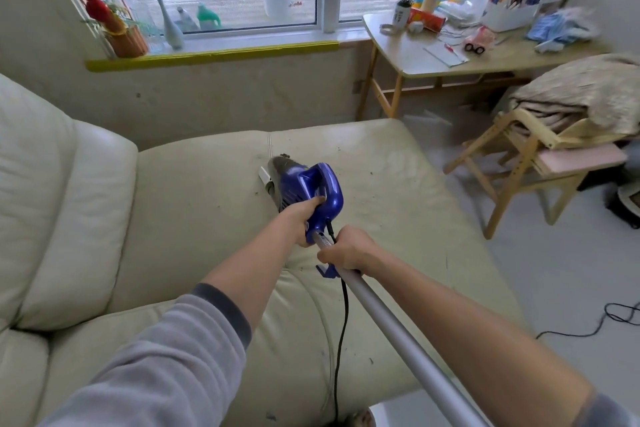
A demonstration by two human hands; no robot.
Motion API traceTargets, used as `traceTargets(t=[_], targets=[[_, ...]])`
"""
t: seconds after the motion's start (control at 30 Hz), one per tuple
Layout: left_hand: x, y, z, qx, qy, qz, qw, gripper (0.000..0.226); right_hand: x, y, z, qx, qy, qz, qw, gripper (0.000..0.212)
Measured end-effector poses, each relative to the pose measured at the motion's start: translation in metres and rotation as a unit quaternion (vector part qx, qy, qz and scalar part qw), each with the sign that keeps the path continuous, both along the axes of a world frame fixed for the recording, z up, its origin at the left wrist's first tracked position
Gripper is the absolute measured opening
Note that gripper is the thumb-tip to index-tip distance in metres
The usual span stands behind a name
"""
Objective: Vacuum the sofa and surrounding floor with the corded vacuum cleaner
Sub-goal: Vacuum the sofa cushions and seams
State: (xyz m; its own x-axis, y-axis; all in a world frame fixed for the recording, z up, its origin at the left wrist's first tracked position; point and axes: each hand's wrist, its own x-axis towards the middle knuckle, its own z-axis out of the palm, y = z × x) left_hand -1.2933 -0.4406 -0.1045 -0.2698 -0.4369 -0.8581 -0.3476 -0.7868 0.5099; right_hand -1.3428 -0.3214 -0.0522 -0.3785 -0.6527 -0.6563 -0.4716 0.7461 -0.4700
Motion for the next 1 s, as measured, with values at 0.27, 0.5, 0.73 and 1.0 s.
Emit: traceTargets(t=[0.27,0.5,0.73,1.0], targets=[[-0.018,0.013,0.005,-0.009,0.0,-0.037,0.999,0.051,-0.014,0.016,0.003,-0.005,0.0,-0.027,1.0,0.017],[-0.032,0.03,0.004,0.0,-0.002,-0.064,0.998,0.043,-0.024,0.033,0.0,-0.009,-0.012,-0.055,0.998,0.014],[-0.031,0.032,0.006,-0.009,0.008,-0.046,0.999,0.047,-0.023,0.035,0.005,-0.02,-0.002,-0.04,0.999,0.016],[0.005,0.014,0.026,-0.04,0.017,0.01,0.999,0.044,-0.002,0.015,0.018,-0.045,-0.009,0.012,0.999,0.013]])
